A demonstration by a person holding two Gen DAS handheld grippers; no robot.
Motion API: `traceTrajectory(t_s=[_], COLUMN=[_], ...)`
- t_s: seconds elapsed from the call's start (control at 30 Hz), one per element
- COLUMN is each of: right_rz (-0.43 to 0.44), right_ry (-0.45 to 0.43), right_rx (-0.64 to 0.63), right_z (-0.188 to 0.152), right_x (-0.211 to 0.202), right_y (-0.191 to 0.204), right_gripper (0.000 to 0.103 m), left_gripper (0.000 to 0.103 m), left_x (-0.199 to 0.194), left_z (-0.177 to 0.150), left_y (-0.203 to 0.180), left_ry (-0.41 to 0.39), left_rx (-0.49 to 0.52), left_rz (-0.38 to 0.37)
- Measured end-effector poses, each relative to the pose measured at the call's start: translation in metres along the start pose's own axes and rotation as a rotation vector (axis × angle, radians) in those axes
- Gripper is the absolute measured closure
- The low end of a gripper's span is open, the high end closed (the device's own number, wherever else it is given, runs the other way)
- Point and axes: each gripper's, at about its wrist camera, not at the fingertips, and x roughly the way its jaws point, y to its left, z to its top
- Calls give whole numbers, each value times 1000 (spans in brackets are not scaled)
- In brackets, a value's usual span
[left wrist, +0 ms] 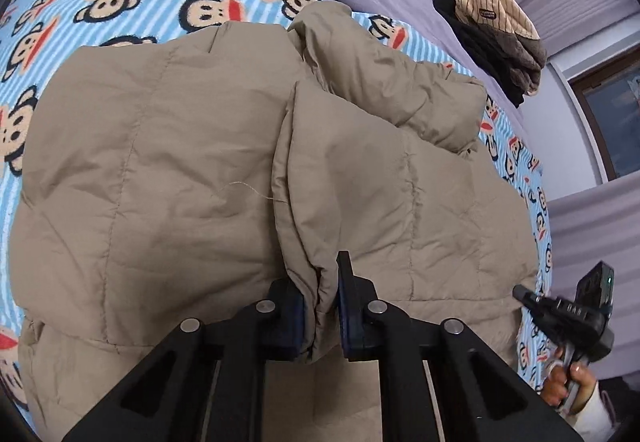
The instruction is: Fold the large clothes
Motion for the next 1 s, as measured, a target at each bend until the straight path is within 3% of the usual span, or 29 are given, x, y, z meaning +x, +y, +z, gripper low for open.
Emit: traceTrajectory(t_s=[0.07, 0.23, 0.33, 0.53, 0.6, 0.73, 0.83, 0.9, 1.0], right_rz=[0, -89, -64, -50, -54, -62, -22, 22, -53], right_ry=[-14, 8, 14, 35, 31, 57, 74, 13, -127], right_rx=[18, -108, -88, -92, -82, -73, -172, -288, -396], right_z=[12, 7, 5, 2, 2, -4, -17, -26, -22], right_x=[5, 32, 31, 26, 28, 19, -5, -30, -52], right_y=[-10, 7, 5, 6, 8, 12, 28, 45, 60], right_gripper=[99, 99, 99, 97, 97, 97, 96, 96, 97], left_gripper=[88, 87, 87, 87, 87, 87, 87, 87, 87], left_x=[5, -8, -28, -58, -46, 2, 7, 6, 8], left_z=[-6, -13, -13, 8, 15, 26, 25, 26, 28], left_y=[0, -1, 4, -11, -28, -31, -21, -21, -21], left_ry=[8, 9, -9, -98, -113, -30, -20, -18, -10], left_rx=[27, 66, 73, 82, 127, 149, 115, 116, 129], left_rz=[36, 143, 243, 194, 232, 329, 293, 290, 301])
